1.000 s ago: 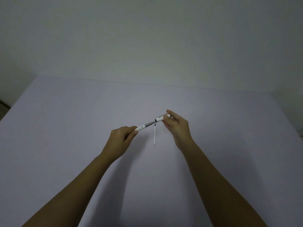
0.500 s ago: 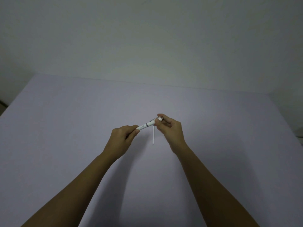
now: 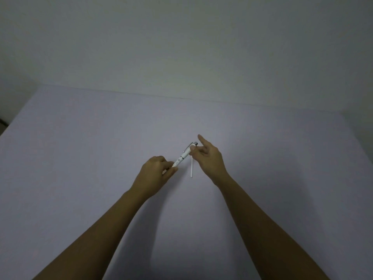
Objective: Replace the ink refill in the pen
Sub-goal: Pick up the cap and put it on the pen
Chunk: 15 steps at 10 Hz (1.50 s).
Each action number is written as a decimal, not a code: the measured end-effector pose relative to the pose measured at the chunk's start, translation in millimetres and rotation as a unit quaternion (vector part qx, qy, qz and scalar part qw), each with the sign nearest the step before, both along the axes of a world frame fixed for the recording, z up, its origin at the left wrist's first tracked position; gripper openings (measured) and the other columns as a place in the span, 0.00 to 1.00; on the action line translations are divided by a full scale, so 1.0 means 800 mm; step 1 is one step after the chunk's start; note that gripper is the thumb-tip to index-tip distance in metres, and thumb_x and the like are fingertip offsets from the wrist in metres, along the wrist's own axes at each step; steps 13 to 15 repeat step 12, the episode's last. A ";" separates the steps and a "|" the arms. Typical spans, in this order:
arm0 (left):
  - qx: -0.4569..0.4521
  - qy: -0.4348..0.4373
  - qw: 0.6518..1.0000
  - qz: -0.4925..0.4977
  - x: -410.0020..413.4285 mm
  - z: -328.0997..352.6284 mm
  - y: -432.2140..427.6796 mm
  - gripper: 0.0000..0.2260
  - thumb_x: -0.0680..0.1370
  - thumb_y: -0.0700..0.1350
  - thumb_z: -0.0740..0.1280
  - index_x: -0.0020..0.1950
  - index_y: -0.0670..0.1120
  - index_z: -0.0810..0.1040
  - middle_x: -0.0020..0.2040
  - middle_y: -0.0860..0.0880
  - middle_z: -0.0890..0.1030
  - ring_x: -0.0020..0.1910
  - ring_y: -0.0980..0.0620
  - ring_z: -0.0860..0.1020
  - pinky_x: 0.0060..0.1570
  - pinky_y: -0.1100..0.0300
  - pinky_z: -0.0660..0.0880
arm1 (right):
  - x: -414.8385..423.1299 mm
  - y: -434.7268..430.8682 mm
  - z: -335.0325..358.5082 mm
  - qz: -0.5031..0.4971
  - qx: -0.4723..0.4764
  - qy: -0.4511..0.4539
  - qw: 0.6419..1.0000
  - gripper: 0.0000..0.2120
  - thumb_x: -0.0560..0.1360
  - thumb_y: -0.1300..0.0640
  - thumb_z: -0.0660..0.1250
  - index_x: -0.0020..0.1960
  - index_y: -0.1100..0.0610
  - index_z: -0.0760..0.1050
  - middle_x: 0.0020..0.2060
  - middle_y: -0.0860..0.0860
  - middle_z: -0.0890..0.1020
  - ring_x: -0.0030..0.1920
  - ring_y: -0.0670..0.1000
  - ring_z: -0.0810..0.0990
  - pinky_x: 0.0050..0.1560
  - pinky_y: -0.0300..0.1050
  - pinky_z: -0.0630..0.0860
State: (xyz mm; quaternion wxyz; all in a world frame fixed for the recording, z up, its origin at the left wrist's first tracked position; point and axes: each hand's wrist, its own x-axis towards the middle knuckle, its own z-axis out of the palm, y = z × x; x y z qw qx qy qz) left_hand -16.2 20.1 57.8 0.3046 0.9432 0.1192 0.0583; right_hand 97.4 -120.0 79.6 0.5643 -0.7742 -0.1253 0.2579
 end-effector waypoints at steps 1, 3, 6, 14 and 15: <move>-0.044 0.065 0.995 0.066 0.011 -0.032 -0.008 0.15 0.76 0.49 0.64 0.36 0.41 0.80 0.29 0.47 0.69 0.29 0.50 0.68 0.31 0.57 0.62 | 0.013 -0.002 -0.030 0.013 -0.107 -0.029 0.994 0.23 0.80 0.52 0.55 0.73 0.57 0.59 0.65 0.54 0.76 0.66 0.52 0.74 0.68 0.40 0.64; -0.100 0.104 0.973 0.181 0.035 -0.073 -0.031 0.15 0.78 0.47 0.63 0.35 0.40 0.79 0.27 0.48 0.71 0.27 0.51 0.69 0.29 0.60 0.62 | 0.006 -0.024 -0.110 0.111 -0.282 -0.144 0.942 0.25 0.81 0.53 0.48 0.75 0.62 0.49 0.77 0.56 0.53 0.77 0.52 0.50 0.75 0.45 0.46; -0.142 0.048 0.958 0.243 0.056 -0.103 -0.056 0.13 0.78 0.46 0.61 0.47 0.36 0.77 0.38 0.43 0.76 0.34 0.48 0.73 0.35 0.57 0.71 | 0.002 -0.043 -0.163 0.120 -0.362 -0.242 0.892 0.31 0.76 0.45 0.38 0.75 0.59 0.45 0.77 0.54 0.48 0.77 0.51 0.45 0.73 0.46 0.40; -0.206 0.022 0.934 0.292 0.059 -0.089 -0.064 0.13 0.78 0.46 0.62 0.43 0.36 0.74 0.39 0.40 0.73 0.39 0.42 0.71 0.39 0.51 0.72 | 0.005 -0.041 -0.153 0.142 -0.385 -0.240 0.880 0.35 0.73 0.43 0.32 0.75 0.59 0.41 0.77 0.54 0.45 0.77 0.51 0.44 0.73 0.45 0.39; -0.206 0.022 0.934 0.292 0.059 -0.089 -0.064 0.13 0.78 0.46 0.62 0.43 0.36 0.74 0.39 0.40 0.73 0.39 0.42 0.71 0.39 0.51 0.72 | 0.005 -0.041 -0.153 0.142 -0.385 -0.240 0.880 0.35 0.73 0.43 0.32 0.75 0.59 0.41 0.77 0.54 0.45 0.77 0.51 0.44 0.73 0.45 0.39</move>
